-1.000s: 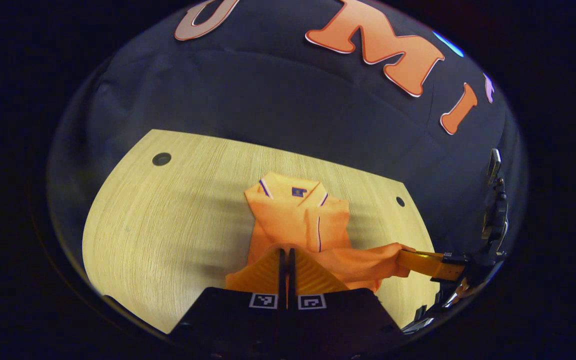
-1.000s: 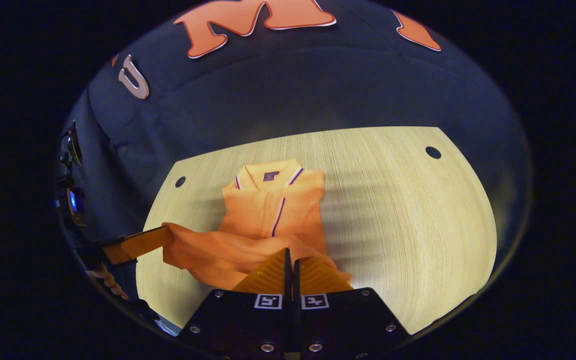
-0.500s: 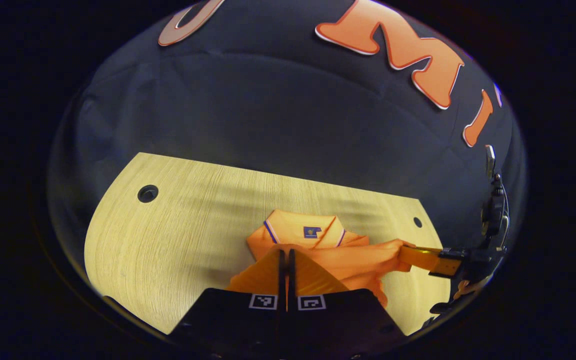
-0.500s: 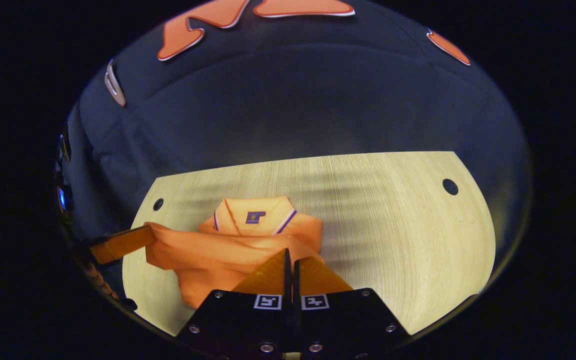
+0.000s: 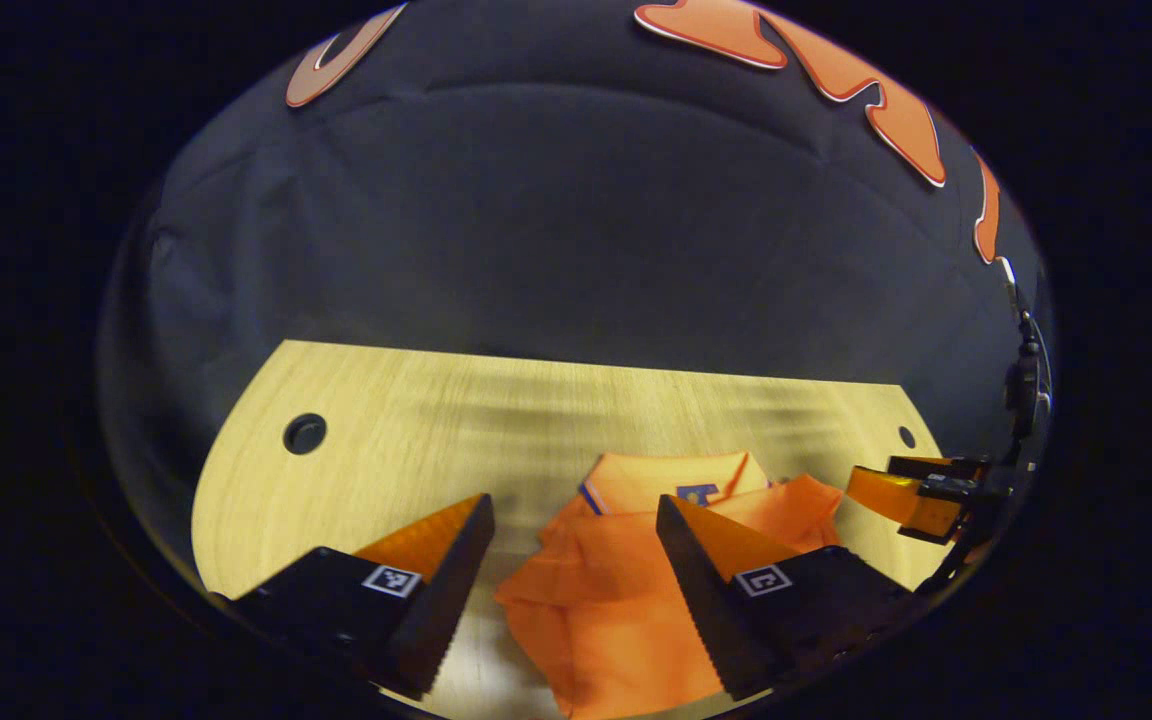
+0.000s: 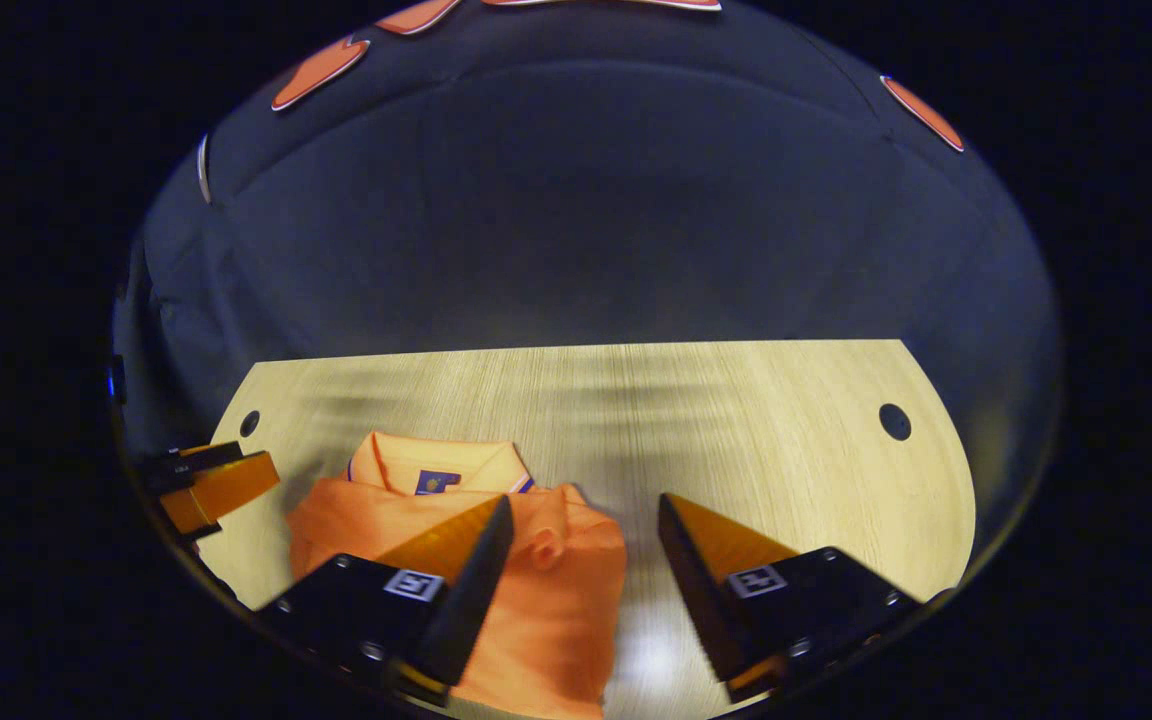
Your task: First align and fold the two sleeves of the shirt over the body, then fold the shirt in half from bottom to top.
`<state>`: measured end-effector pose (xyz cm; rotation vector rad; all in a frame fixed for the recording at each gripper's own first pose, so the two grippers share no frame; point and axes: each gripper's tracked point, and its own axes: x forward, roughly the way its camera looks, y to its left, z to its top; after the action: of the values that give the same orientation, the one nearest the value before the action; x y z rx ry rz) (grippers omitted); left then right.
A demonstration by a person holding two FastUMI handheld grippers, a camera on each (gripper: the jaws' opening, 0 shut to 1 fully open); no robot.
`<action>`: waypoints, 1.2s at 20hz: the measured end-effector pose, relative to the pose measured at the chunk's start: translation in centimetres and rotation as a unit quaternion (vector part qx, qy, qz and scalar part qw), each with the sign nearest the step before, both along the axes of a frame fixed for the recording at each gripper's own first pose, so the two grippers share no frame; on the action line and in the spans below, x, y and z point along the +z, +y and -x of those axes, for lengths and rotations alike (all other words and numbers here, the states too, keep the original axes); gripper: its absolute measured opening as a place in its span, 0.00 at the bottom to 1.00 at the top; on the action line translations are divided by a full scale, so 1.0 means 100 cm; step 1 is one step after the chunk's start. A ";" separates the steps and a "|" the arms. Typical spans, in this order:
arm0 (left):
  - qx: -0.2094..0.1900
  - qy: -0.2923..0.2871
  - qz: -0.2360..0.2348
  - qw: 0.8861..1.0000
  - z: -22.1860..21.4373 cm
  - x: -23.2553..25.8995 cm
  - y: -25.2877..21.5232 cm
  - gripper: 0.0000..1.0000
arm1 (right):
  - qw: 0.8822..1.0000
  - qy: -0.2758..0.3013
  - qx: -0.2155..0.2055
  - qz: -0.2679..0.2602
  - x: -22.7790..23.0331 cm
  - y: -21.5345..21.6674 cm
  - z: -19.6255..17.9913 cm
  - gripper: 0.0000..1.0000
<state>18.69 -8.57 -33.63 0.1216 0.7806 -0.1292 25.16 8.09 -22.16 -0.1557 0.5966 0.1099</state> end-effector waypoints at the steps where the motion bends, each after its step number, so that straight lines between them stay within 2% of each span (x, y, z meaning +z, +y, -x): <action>1: 0.002 -0.013 -0.007 1.000 -0.007 0.005 0.004 0.99 | 1.000 -0.008 -0.002 -0.002 0.007 0.000 0.001 1.00; 5: 0.004 -0.056 0.001 0.998 -0.003 0.050 0.002 0.96 | 0.999 -0.037 -0.006 -0.025 0.042 -0.001 0.015 1.00; 6: 0.002 -0.065 0.003 0.998 -0.001 0.060 0.000 0.99 | 0.998 -0.046 -0.007 -0.029 0.055 -0.001 0.020 1.00; 10: -0.005 -0.116 0.015 0.993 0.016 0.126 -0.014 0.99 | 0.994 -0.094 -0.005 -0.053 0.111 -0.001 0.050 0.99; 17: -0.024 -0.204 0.031 0.978 0.089 0.248 -0.029 0.98 | 0.979 -0.190 0.021 -0.066 0.200 0.002 0.144 0.99; 24: -0.038 -0.276 0.043 0.959 0.171 0.323 -0.034 0.98 | 0.967 -0.244 0.028 -0.065 0.228 -0.014 0.233 0.99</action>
<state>1.57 -11.98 -1.38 0.0988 0.2110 -0.1904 1.87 6.73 0.64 -0.0683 0.0917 0.1585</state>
